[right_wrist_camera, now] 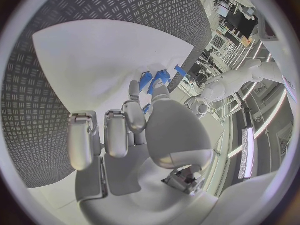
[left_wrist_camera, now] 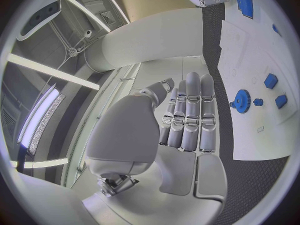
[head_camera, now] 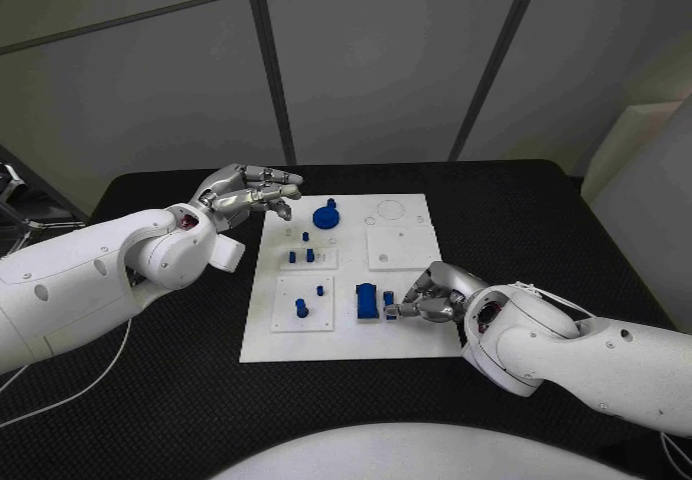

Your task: Assemble the parts on the task board

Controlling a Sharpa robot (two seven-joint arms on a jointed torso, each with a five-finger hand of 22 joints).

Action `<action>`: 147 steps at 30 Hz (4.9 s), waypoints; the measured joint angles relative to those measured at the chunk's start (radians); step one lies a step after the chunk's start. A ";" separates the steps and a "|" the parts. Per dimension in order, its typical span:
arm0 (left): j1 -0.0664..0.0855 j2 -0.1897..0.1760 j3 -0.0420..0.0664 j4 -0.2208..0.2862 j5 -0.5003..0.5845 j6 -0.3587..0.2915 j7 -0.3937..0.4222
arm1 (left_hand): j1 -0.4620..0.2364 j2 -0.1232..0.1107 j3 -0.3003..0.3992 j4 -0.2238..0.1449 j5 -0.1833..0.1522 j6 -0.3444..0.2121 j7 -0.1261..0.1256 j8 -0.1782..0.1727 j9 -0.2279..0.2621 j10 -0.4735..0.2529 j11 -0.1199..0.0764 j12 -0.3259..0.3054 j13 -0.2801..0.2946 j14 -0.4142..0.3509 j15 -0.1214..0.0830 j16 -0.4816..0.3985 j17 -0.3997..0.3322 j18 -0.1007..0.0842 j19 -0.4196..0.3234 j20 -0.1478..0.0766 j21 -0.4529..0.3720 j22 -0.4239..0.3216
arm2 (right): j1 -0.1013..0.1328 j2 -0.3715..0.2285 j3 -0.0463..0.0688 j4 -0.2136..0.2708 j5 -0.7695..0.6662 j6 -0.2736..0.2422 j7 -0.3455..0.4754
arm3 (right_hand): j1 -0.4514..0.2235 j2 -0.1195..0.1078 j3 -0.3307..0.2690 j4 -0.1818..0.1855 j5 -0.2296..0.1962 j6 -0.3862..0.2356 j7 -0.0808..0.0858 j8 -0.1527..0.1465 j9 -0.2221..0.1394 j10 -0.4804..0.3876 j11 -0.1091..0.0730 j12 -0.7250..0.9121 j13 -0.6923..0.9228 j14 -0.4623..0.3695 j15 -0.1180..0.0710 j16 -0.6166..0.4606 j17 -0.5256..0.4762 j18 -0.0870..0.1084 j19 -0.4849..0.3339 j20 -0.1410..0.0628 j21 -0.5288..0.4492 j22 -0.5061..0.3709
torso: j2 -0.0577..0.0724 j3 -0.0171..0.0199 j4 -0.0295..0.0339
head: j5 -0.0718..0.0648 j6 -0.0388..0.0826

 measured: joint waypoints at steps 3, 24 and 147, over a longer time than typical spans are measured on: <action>0.000 0.000 0.000 0.000 0.000 0.000 0.000 | 0.000 0.000 0.000 0.000 0.000 0.000 0.000 0.000 0.000 0.000 0.000 0.000 0.000 0.000 0.000 0.000 0.000 0.000 0.000 0.000 0.000 0.000 | 0.000 0.007 0.000 -0.010 -0.005 0.006 0.000 | 0.011 0.002 0.005 -0.005 0.000 0.004 -0.004 0.000 0.001 0.000 0.000 0.000 0.000 0.000 0.000 0.000 0.000 0.000 0.000 0.000 0.000 0.000 | 0.000 0.0000 0.0012 | 0.000 0.000; 0.000 0.000 0.000 -0.001 0.000 0.002 -0.001 | 0.000 0.000 0.000 0.000 0.000 0.000 0.000 0.000 0.001 0.000 0.000 0.000 0.000 0.000 0.000 0.000 0.000 0.000 0.000 0.000 0.000 -0.001 | 0.001 0.040 0.001 -0.069 -0.020 0.017 0.015 | 0.060 0.038 0.014 -0.023 -0.015 0.014 -0.008 0.000 0.008 0.002 -0.002 -0.005 0.002 0.000 0.001 0.000 0.000 0.000 0.000 0.000 0.000 0.000 | 0.002 0.0004 0.0018 | 0.006 -0.008; -0.014 0.196 -0.039 -0.223 0.216 -0.254 0.117 | -0.582 0.118 -0.234 0.032 -0.169 -0.505 -0.118 -0.074 -0.182 -0.664 -0.080 -0.086 -0.143 -0.761 0.005 -0.616 -0.561 -0.078 -0.652 0.046 -0.573 -0.630 | 0.185 0.323 -0.011 -0.765 1.140 0.083 1.020 | -0.435 0.149 0.004 -0.287 -0.128 -0.660 0.074 -0.059 -0.434 -0.852 0.123 -1.130 -1.240 -0.894 0.143 -1.423 -1.283 0.108 -0.949 0.143 -1.556 -1.107 | -0.092 0.0041 0.0030 | 0.028 0.209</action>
